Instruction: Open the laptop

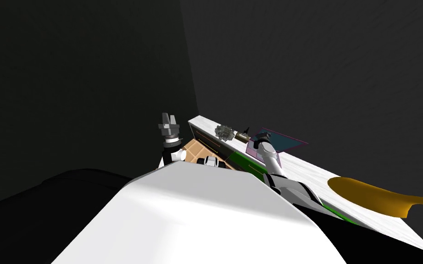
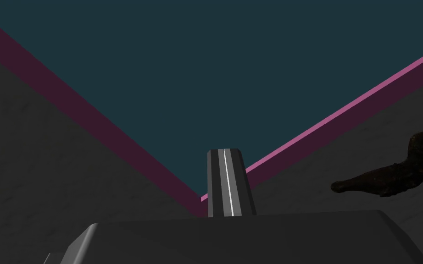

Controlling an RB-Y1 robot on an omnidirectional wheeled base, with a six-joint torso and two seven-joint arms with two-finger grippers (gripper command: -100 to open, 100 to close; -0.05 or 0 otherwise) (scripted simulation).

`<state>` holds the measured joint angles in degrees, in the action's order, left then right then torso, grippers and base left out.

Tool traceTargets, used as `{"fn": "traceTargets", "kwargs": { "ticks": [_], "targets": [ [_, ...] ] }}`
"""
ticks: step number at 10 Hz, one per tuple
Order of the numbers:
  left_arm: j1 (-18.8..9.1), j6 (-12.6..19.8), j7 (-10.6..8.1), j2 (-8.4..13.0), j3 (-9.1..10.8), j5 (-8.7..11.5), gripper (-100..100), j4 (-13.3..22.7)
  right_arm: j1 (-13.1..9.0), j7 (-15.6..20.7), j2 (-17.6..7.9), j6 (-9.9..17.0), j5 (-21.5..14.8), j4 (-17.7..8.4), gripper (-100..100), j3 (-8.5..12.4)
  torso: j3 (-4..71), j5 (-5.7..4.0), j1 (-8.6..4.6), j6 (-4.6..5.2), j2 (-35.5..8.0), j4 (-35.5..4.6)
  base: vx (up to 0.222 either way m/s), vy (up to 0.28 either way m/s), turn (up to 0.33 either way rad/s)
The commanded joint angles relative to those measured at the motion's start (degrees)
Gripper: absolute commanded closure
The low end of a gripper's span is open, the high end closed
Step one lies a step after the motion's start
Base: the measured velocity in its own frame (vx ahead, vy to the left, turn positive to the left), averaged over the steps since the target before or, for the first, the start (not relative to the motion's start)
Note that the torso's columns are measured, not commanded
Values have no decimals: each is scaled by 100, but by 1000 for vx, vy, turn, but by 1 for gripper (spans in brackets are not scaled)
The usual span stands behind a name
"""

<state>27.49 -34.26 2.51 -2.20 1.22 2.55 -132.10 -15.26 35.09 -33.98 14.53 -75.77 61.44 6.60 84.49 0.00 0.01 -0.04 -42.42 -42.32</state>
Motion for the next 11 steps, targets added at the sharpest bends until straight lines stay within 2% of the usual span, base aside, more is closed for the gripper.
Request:
{"fn": "traceTargets", "kwargs": {
  "ticks": [1,2,3,4,5,7,8,9,10,11],
  "targets": [
    [-1,0,0,0,0,0,0,0,51,327,16,11,255,130,100,-24,-4,0,1,-1,-6,-2,-8,-2,44],
    [-1,0,0,0,0,0,0,0,65,552,122,-49,449,341,100,-186,-3,0,-1,4,-4,-1,47,-6,-364],
    [1,0,0,0,1,0,0,0,65,419,122,-49,229,341,100,-186,10,-2,-6,14,18,5,62,10,-241],
    [0,0,0,0,0,0,0,0,65,430,122,-49,245,341,100,-186,17,0,1,0,27,8,35,10,21],
    [-1,0,0,0,0,0,0,0,65,582,122,-49,449,341,100,-186,12,1,4,-2,18,6,13,4,42],
    [1,0,0,0,1,0,0,0,94,1048,335,-168,837,762,100,-512,9,0,-3,11,16,4,89,13,-353],
    [1,0,0,0,0,0,0,0,94,1091,335,-168,837,762,100,-512,21,0,2,5,35,10,109,26,-337],
    [1,0,0,0,0,0,0,0,109,1328,441,-228,1030,973,100,-674,17,0,0,5,25,8,114,30,-372],
    [1,0,0,0,1,0,0,0,109,1346,441,-228,1273,973,100,-674,11,0,0,4,17,5,84,29,-234],
    [0,0,0,0,0,0,0,0,109,1346,441,-228,1193,973,100,-674,5,-1,-1,-2,7,3,30,13,-20]
  ]
}}
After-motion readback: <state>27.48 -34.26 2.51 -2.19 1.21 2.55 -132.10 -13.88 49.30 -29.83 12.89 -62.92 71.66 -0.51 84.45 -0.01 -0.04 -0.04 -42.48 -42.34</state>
